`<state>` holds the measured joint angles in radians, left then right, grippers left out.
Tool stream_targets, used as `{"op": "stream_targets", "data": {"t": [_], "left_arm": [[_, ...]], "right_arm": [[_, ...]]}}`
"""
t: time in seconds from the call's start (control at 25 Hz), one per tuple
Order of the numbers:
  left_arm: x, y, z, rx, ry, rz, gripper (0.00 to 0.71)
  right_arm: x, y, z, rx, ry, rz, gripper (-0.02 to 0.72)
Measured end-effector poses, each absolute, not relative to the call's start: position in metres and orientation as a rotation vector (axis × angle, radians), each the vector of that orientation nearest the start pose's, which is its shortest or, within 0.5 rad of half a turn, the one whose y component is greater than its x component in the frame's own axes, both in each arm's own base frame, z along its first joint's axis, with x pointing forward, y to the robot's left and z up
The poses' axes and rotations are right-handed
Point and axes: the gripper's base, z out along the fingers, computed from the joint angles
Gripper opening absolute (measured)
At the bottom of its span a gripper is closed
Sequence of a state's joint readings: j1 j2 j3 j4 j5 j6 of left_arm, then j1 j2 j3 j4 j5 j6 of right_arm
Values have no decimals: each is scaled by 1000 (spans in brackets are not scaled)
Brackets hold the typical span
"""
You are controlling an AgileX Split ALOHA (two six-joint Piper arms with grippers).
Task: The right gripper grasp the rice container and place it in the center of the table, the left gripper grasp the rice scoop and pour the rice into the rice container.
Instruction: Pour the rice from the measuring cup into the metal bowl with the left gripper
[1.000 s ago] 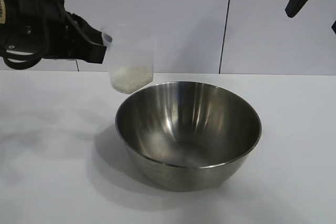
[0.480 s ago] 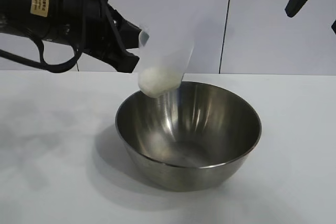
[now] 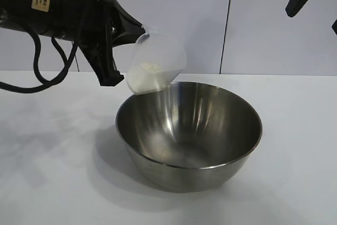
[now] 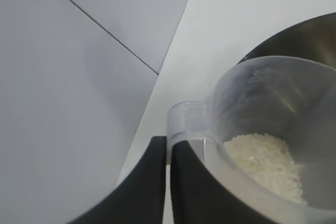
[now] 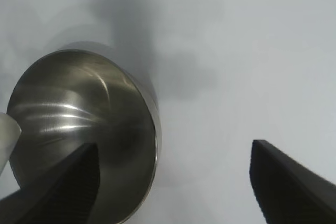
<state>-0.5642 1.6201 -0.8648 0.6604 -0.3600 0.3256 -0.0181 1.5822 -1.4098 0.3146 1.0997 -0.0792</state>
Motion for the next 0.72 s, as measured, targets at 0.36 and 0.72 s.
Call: {"op": "stream_targets", "data": {"t": [0.36,0.72], "left_arm": [[287,-203,240,1546,1222,192,9],[279,-213,237,1686,1100,299,9]], "right_arm": [[329,19,325,39,2714,396,547],[330,19,326,44,2696,396,547]]}}
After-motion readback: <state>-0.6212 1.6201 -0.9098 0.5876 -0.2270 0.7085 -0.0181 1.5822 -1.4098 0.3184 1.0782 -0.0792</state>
